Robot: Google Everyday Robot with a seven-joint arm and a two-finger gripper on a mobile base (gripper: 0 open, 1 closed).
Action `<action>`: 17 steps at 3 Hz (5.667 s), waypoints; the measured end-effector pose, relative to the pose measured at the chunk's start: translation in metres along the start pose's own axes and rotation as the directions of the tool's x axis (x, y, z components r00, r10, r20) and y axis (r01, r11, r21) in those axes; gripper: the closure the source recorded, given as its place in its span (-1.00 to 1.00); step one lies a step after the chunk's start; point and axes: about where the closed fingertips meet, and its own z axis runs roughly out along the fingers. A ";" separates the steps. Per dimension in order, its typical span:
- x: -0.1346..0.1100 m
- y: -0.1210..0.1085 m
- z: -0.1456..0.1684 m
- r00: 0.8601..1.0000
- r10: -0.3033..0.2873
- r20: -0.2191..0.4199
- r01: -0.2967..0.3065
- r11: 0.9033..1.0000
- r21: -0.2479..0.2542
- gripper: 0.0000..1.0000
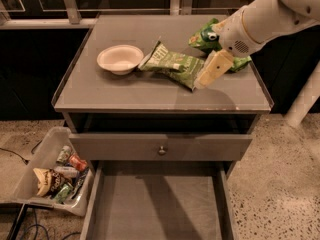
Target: Place green jalapeno chip bag into middle drawer
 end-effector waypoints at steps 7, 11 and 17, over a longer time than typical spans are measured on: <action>0.006 -0.029 0.131 0.989 0.146 0.037 -0.138 0.978 -0.155 -0.64; 0.006 -0.029 0.131 0.989 0.145 0.037 -0.137 0.978 -0.156 1.00; 0.020 0.060 -0.011 0.995 0.005 0.096 0.004 0.996 -0.090 1.00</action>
Offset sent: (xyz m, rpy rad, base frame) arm 0.0923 0.0143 -0.0463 0.0239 0.0106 -0.0180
